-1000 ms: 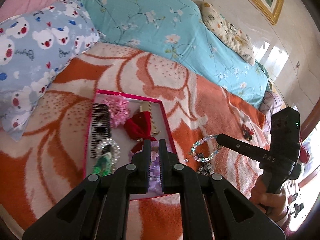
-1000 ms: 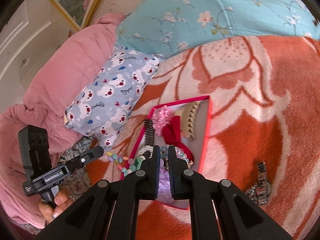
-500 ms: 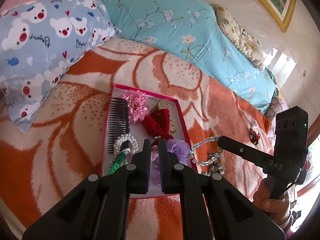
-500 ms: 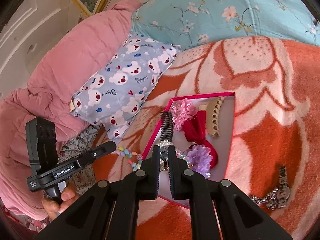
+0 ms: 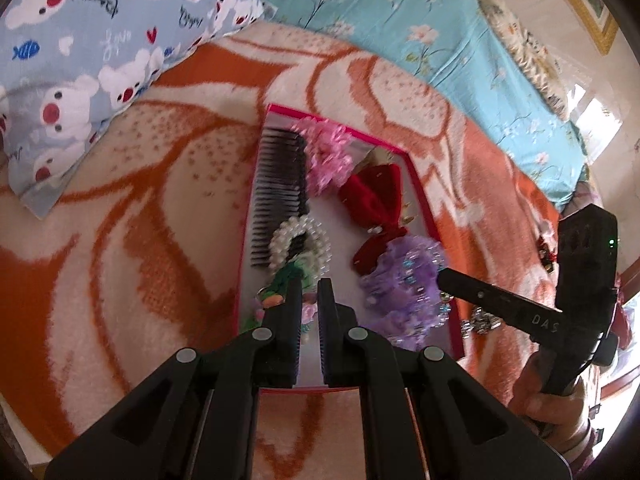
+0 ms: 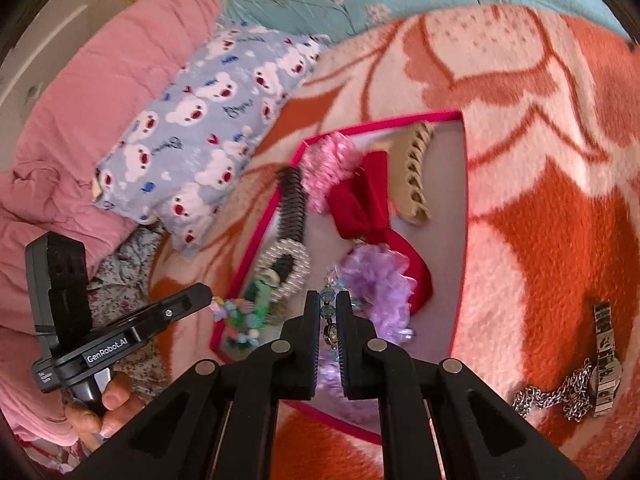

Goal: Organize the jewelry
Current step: 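Carry the bead tie and crystal bracelet with both grippers into the box, then open both grippers to release the items in the box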

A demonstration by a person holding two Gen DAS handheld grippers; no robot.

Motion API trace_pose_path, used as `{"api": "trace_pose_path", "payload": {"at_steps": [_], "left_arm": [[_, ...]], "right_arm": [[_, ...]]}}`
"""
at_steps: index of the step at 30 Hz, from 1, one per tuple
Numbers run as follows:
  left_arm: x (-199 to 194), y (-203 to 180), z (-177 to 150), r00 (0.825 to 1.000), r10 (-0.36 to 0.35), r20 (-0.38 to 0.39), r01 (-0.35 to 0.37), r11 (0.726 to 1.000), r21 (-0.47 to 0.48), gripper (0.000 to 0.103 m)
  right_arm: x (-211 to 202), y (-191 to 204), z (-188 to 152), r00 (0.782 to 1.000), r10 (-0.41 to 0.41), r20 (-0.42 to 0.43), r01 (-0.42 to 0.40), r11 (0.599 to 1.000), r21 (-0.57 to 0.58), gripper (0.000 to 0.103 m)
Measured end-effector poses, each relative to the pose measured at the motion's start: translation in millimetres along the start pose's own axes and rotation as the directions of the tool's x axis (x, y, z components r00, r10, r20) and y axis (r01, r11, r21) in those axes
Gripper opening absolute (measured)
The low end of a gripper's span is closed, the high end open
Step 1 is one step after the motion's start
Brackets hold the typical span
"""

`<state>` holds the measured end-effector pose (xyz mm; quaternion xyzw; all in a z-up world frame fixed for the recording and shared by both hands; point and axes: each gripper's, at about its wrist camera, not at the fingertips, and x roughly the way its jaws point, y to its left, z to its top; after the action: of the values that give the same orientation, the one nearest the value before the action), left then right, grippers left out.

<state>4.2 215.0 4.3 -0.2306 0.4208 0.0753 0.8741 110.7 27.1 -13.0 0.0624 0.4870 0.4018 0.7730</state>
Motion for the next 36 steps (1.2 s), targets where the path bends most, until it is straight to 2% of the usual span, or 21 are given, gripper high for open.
{"api": "trace_pose_path", "payload": {"at_steps": [11, 31, 34, 35, 36], "left_arm": [[17.0, 12.8, -8.8, 0.999, 0.018, -0.045, -0.019, 1.0, -0.015, 0.006], [18.2, 9.4, -13.2, 0.998, 0.039, -0.051, -0.039, 0.999, 0.009, 0.007], [17.1, 9.7, -13.6, 0.998, 0.037, -0.055, -0.037, 0.999, 0.009, 0.015], [16.3, 9.4, -13.9, 0.998, 0.033, -0.055, -0.033, 0.999, 0.01, 0.019], [15.2, 8.6, -14.2, 0.998, 0.034, -0.054, -0.033, 0.999, 0.013, 0.028]], "right_arm": [[16.9, -11.4, -7.7, 0.999, -0.017, -0.041, 0.018, 1.0, 0.017, 0.008], [18.6, -4.9, -7.9, 0.998, -0.05, -0.039, 0.049, 0.999, -0.02, 0.012], [16.6, -6.0, -8.2, 0.998, -0.042, -0.042, 0.041, 0.999, -0.014, 0.013], [15.6, -6.0, -8.0, 0.998, -0.039, -0.042, 0.039, 0.999, -0.011, 0.015], [14.0, -6.5, -8.3, 0.999, -0.033, -0.041, 0.033, 0.999, -0.005, 0.022]]}}
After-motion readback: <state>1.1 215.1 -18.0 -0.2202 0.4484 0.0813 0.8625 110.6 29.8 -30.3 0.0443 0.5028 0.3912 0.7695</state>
